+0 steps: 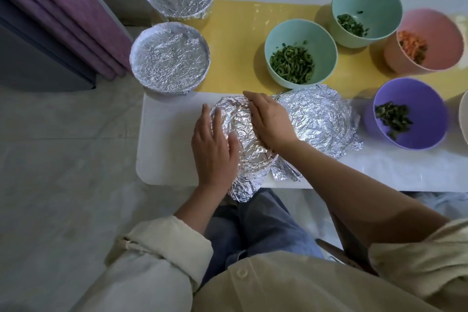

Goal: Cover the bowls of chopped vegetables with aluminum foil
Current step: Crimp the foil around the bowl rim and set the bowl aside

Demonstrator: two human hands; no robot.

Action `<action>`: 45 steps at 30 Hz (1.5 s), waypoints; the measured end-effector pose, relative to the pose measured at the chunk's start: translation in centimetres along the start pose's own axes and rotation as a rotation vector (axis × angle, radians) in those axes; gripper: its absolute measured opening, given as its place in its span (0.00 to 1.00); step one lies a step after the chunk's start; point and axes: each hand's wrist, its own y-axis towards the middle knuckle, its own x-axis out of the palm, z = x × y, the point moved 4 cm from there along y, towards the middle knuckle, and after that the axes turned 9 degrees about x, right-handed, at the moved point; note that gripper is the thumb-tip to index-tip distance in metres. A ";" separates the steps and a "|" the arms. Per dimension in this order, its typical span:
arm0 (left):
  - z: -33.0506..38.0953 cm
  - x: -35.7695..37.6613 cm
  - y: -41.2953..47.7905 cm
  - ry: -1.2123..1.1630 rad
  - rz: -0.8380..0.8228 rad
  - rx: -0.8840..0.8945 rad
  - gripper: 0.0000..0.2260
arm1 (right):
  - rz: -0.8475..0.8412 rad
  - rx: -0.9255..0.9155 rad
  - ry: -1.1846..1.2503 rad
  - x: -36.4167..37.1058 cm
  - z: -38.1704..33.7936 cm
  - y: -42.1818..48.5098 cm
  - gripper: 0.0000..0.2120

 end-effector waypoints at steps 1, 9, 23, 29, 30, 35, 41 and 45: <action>-0.3 0.0 -0.1 -0.099 0.054 -0.011 0.24 | -0.002 0.062 0.051 -0.1 0.1 0.2 0.14; -1.5 -0.7 0.9 -0.373 0.165 -0.030 0.18 | -0.273 0.490 0.512 0.4 2.1 0.4 0.16; -0.1 -1.9 0.2 0.167 0.077 0.011 0.22 | 0.210 0.388 0.117 -0.5 0.0 -4.8 0.20; -0.4 -0.4 -0.3 0.129 0.050 -0.040 0.25 | -0.031 -0.203 -0.192 0.3 -1.0 -2.0 0.24; -0.6 -0.3 -0.3 0.085 0.066 -0.026 0.24 | -0.056 -0.216 -0.184 0.8 -0.6 -1.8 0.23; -1.7 -0.1 -0.5 -0.310 0.260 -0.115 0.22 | -0.035 -0.016 0.057 0.7 0.1 -1.6 0.21; -2.4 0.1 -0.6 -0.590 0.396 -0.328 0.17 | -0.052 0.234 0.342 0.6 1.2 -1.3 0.17; -2.7 0.3 -0.6 -0.766 0.383 -0.554 0.14 | -0.137 0.440 0.570 1.6 2.4 -1.2 0.14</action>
